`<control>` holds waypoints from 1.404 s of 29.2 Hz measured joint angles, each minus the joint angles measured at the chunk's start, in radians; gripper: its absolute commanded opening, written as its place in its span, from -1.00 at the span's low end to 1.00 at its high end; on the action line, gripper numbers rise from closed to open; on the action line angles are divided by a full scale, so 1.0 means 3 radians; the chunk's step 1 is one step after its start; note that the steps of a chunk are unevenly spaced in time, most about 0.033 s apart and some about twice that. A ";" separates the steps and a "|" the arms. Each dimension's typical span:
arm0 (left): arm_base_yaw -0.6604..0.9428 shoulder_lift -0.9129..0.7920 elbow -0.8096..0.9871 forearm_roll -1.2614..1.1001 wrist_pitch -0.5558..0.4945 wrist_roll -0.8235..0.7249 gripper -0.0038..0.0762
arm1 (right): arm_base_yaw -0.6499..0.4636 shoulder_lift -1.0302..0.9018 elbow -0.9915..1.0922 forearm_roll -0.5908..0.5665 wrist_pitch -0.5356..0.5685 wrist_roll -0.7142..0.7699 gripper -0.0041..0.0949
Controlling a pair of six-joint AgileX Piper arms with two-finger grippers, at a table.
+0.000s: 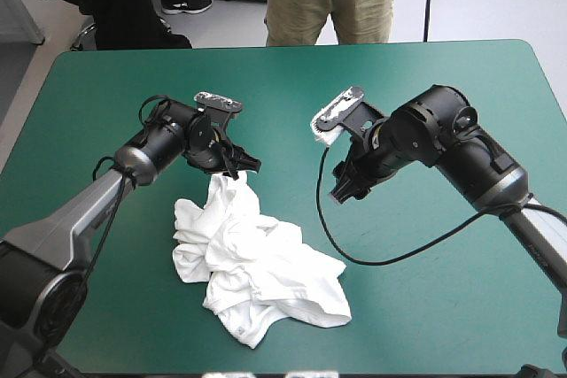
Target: Fold the cloth
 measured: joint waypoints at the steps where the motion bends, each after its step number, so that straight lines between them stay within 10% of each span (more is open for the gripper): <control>1: 0.0074 0.0097 -0.0031 -0.0111 0.0000 0.0071 -0.01 | 0.0000 0.0000 0.0000 -0.0025 0.0000 0.0013 0.30; 17: 0.0415 0.0810 -0.0251 -0.0625 -0.0194 0.0676 -0.01 | -0.0011 -0.0117 0.0359 -0.0293 -0.0006 0.0192 0.28; 23: 0.0415 0.0846 -0.0284 -0.0575 -0.0193 0.0735 -0.91 | -0.0178 -0.0246 0.0703 -0.0278 -0.0080 0.0202 0.27; 34: 0.0419 0.0852 -0.0284 -0.0510 -0.0224 0.0885 -0.95 | -0.0351 -0.0685 0.0968 0.0794 -0.0029 -0.0249 0.27; 41: 0.0419 0.0852 -0.0284 -0.0510 -0.0224 0.0899 -0.95 | 0.0267 -0.0448 0.1685 0.0840 -0.0350 -0.0185 0.27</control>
